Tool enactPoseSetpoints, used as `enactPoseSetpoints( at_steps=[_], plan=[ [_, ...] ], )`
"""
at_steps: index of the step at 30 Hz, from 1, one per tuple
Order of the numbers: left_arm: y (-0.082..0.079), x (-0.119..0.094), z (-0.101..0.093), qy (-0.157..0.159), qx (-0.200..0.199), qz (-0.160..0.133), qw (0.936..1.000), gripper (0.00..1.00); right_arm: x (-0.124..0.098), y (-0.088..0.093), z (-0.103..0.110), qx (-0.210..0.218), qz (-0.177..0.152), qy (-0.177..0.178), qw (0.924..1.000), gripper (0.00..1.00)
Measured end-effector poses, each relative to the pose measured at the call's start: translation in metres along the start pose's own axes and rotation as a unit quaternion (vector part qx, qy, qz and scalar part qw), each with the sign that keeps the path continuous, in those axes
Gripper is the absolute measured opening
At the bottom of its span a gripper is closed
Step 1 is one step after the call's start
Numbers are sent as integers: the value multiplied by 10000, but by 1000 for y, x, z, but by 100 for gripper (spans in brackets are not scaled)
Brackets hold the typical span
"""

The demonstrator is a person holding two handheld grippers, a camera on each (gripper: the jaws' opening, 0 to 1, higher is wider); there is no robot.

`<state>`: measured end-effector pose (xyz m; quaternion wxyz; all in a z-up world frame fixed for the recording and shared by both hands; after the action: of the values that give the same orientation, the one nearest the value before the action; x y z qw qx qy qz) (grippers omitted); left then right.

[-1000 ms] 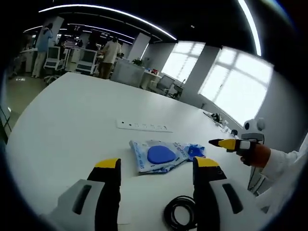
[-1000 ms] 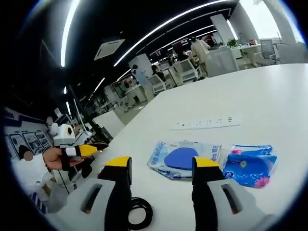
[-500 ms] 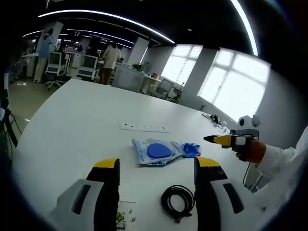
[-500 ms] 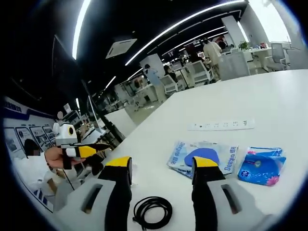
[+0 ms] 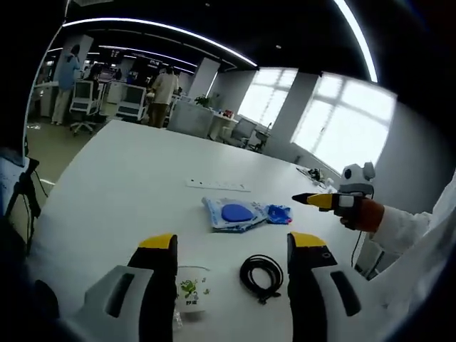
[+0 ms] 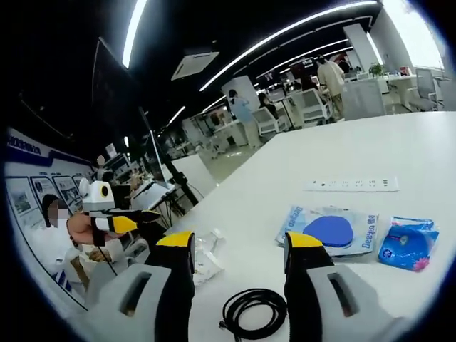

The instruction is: Arrange the tabletop items into an orderly group along one side of the table until the central work area is clear of visible clutter.

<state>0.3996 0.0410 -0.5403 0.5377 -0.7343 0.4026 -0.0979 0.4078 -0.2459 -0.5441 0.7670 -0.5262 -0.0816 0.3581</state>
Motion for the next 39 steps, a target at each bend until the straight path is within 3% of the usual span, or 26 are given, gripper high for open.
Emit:
enactPoseSetpoints(
  at_steps=[10, 18, 27, 39],
  plan=[
    [3, -39, 16, -114, -1, -31, 9999, 63, 17, 3, 22, -232, 288, -292, 9989, 48],
    [12, -68, 35, -303, -76, -63, 9995, 63, 47, 12, 38, -443, 685, -631, 9947, 49],
    [23, -86, 49, -480, -262, -119, 9984, 62, 84, 27, 49, -481, 1034, -1040, 9880, 49],
    [36, -92, 62, -554, -502, -118, 9971, 62, 128, 52, 53, -480, 1581, -1448, 9756, 48]
  ],
)
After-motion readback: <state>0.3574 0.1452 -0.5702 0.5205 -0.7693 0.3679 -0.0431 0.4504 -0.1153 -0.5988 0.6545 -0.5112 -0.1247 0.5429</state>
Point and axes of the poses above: the point that each gripper's makers call its tool centre point, and the gripper's own axes: x roughly forward along the fingers, z roughly to its left, y roughly out of its underside, the point moved 7 cm from there along -x, roughly backward along the fingers, and after that the axes turned 4 degrees about -z, right-handed, at the moved point
